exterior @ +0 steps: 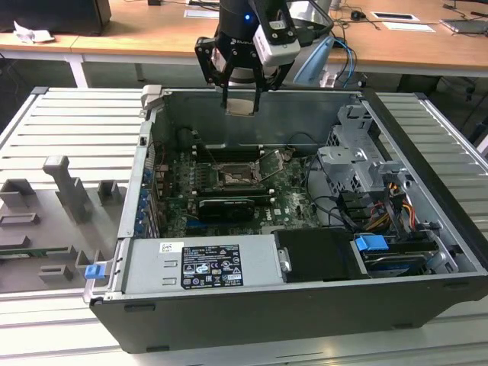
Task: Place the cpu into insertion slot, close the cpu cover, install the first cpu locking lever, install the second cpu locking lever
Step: 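Place the cpu into insertion slot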
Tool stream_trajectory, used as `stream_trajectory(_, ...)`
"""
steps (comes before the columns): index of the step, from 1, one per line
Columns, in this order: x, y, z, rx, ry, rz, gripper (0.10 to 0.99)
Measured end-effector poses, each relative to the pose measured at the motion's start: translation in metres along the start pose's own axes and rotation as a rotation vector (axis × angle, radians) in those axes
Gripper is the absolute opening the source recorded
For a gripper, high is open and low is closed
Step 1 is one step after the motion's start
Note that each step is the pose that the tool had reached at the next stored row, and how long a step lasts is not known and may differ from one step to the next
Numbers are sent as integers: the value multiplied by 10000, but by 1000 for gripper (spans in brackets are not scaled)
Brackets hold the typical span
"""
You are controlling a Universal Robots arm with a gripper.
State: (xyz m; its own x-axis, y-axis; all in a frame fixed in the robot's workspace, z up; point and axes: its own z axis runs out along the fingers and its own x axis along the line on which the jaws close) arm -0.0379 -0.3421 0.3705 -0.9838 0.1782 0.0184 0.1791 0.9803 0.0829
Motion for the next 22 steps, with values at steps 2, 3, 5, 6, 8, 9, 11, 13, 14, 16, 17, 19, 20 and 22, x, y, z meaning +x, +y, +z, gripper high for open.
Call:
stream_trajectory(2, 0, 0, 0, 6, -8, 79, 529)
stream_trajectory(3, 0, 0, 0, 10, -10, 102, 529)
stream_trajectory(5, 0, 0, 0, 15, -20, 199, 529)
stream_trajectory(6, 0, 0, 0, 18, -23, 228, 529)
stream_trajectory(8, 0, 0, 0, 24, -30, 301, 529)
stream_trajectory(9, 0, 0, 0, 24, -36, 364, 529)
stream_trajectory(11, 0, 0, 1, 21, -48, 509, 529)
stream_trajectory(13, 0, 0, 1, 20, -53, 571, 529)
stream_trajectory(14, 0, 0, 0, 20, -56, 602, 529)
stream_trajectory(16, 0, 0, 0, 19, -60, 655, 529)
stream_trajectory(17, 0, 0, 0, 18, -61, 678, 529)
stream_trajectory(19, 0, 0, 0, 18, -65, 722, 529)
stream_trajectory(20, 0, 0, 0, 18, -68, 765, 529)
stream_trajectory(22, 0, 0, 0, 16, -76, 860, 529)
